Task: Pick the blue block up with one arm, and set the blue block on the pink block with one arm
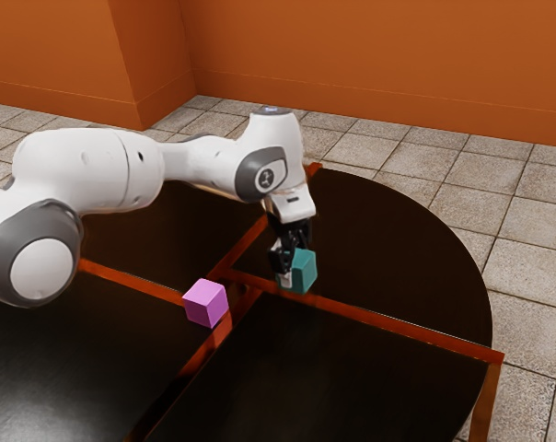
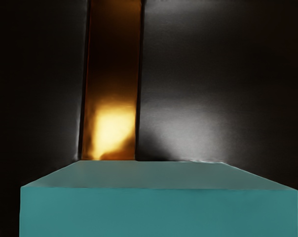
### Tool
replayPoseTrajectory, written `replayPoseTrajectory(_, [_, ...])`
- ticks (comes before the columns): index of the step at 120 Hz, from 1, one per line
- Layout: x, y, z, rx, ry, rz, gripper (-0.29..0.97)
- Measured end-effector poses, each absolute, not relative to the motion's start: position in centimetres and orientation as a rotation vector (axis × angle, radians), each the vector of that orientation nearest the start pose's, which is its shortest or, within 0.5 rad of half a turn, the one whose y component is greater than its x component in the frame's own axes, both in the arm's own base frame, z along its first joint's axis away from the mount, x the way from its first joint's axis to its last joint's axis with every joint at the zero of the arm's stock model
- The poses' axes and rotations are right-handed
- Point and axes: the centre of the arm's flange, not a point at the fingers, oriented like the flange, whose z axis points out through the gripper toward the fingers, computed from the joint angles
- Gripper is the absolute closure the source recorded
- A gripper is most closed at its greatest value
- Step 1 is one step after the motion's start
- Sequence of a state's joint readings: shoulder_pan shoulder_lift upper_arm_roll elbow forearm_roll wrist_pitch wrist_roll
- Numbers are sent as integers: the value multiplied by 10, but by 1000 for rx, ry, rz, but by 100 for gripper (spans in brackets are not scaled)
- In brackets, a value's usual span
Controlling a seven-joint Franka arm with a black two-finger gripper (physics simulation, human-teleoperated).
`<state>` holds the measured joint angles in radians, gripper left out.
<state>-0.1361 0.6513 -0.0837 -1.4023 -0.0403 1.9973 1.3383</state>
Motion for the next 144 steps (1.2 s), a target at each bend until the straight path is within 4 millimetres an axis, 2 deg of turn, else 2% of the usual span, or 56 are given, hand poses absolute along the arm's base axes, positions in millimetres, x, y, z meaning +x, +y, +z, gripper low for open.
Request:
replayPoseTrajectory(10, [681,-140,353,-2341,2232,-4,36])
replayPoseTrajectory(23, [651,-117,400,-2350,2198,-12,36])
replayPoseTrajectory(32, [641,-102,413,-2364,2184,-4,36])
replayPoseTrajectory(38, [630,-85,417,-2388,2168,14,36])
replayPoseTrajectory(47, [619,-67,414,-2414,2160,46,35])
replayPoseTrajectory(58, [614,-59,409,-2406,2188,67,35])
replayPoseTrajectory(74, [608,-30,393,-2421,2213,110,35])
replayPoseTrajectory(102, [607,-10,368,-2380,2300,157,35])
replayPoseTrajectory(125, [610,-8,341,-2340,2377,190,35])
replayPoseTrajectory(144, [617,-3,340,-2300,2396,159,35])
